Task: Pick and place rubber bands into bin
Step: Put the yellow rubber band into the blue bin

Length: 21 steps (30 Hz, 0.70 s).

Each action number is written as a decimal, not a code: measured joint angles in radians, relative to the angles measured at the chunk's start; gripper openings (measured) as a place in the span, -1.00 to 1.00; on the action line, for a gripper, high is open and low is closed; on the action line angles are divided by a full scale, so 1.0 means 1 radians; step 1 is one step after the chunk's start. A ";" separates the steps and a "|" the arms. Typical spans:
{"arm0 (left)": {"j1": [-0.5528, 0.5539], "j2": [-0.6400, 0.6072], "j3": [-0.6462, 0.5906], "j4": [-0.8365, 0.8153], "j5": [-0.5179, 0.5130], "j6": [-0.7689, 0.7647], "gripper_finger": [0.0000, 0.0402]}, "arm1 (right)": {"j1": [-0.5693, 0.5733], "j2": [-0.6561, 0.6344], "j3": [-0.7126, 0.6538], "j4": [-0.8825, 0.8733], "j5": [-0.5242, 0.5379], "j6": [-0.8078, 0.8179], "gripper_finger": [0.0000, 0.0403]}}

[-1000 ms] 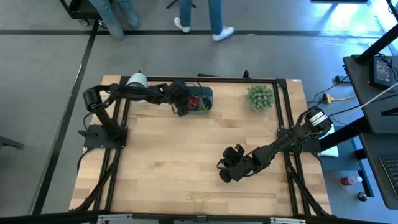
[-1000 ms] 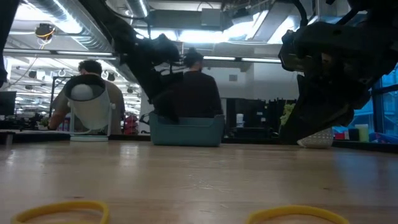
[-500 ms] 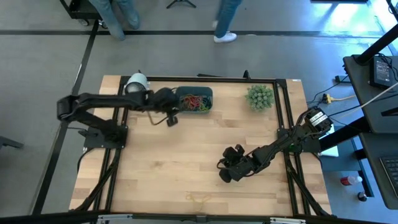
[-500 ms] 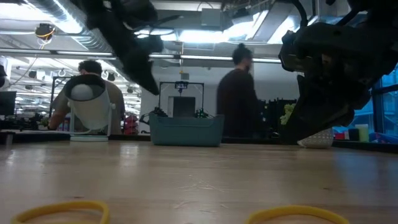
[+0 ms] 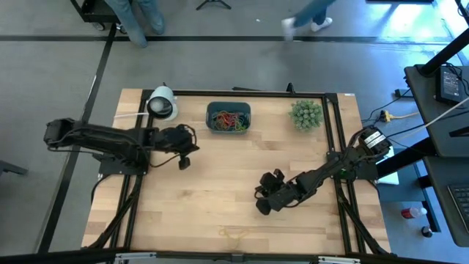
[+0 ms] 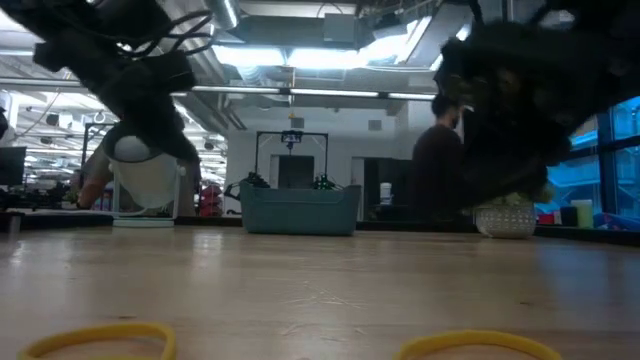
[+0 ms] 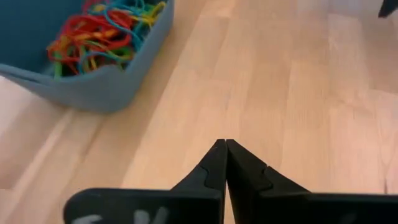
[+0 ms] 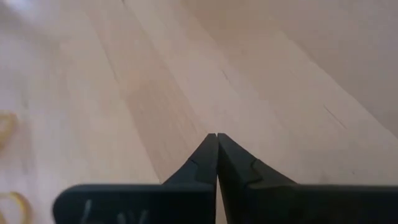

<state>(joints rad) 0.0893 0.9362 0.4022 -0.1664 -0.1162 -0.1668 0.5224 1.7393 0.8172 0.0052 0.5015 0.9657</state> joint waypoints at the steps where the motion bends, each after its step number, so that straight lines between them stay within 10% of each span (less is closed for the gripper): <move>1: -0.012 -0.009 -0.016 0.012 -0.003 -0.011 -0.99 | 0.000 0.005 0.015 0.000 -0.001 -0.005 -0.98; 21: -0.088 -0.017 -0.159 0.164 -0.003 -0.013 -0.99 | 0.142 0.369 0.696 -0.603 -0.216 -0.078 -0.95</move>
<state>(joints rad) 0.0010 0.9192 0.2429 -0.0027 -0.1191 -0.1803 0.6648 2.1082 1.5129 -0.5977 0.2857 0.8876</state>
